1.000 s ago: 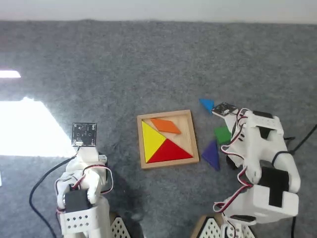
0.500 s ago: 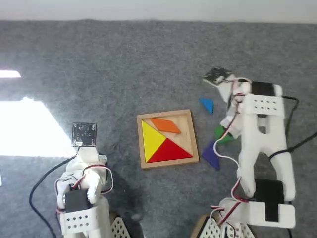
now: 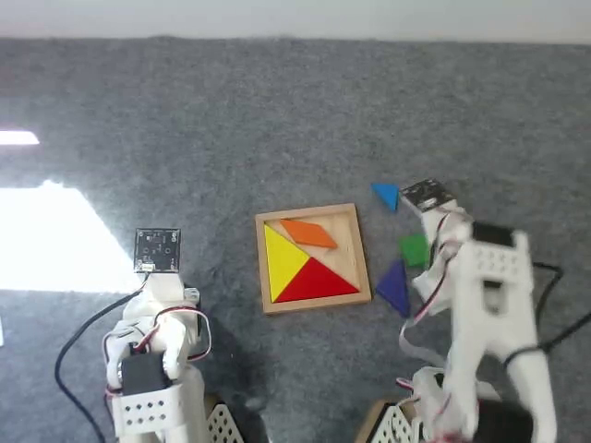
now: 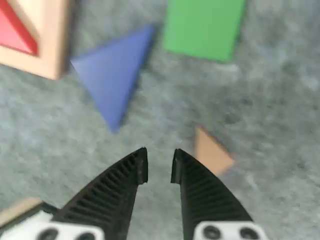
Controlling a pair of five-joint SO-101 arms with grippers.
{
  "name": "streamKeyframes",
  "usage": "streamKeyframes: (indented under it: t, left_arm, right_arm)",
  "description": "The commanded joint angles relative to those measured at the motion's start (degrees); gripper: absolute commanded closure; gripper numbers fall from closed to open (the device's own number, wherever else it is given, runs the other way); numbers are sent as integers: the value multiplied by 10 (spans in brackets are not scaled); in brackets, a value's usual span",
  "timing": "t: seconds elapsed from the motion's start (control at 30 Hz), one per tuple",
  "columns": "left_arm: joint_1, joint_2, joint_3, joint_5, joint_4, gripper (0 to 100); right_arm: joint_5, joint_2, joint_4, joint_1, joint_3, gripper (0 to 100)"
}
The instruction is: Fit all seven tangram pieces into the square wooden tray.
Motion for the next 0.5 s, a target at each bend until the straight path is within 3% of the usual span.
streamKeyframes:
  t: [0.0,0.13,0.27,0.47]
  left_arm:
    - [-4,-11,-7,1,2,986]
    - [-4,-11,-7,1,2,986]
    - [-4,-11,-7,1,2,986]
    - [-4,-11,-7,1,2,986]
  right_arm:
    - [-37,-66,-21,-21,9,885]
    - [-42,-60,-16,-5,-2,820]
    - [-80,-56,-93,14,30,778]
    - [-26,-58,-141,60,75,778]
